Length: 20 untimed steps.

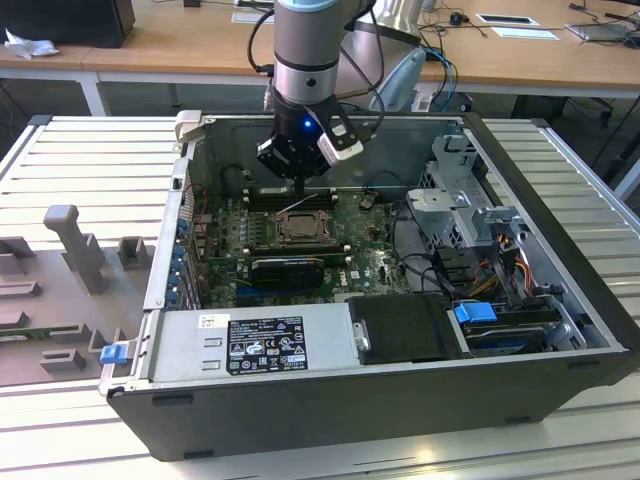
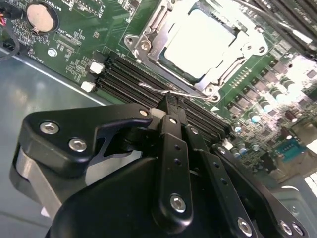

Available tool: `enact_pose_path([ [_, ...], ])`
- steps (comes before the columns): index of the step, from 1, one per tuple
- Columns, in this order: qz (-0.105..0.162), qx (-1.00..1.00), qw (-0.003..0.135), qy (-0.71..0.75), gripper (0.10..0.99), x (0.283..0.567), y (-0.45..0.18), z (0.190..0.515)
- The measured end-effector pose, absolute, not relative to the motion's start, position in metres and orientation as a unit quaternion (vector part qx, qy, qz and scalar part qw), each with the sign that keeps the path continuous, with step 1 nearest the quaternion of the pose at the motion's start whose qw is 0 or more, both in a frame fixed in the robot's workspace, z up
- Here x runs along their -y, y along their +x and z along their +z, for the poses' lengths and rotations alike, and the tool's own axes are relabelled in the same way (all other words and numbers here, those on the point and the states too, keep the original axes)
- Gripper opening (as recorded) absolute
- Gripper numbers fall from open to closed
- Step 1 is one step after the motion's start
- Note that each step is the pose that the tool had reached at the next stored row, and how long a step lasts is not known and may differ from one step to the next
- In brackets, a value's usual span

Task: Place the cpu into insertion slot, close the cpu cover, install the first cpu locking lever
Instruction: 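Close the cpu cover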

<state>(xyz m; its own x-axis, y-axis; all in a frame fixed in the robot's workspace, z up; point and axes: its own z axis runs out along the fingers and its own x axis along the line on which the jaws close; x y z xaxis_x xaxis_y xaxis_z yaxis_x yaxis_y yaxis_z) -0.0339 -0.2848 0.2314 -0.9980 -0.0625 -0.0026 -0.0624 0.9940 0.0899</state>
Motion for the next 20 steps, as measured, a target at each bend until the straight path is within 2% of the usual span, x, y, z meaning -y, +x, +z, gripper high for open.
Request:
enact_pose_path([
  [20, -0.045, 0.999, -0.001, 0.029, 0.106, 0.283, -0.018, 0.214],
])
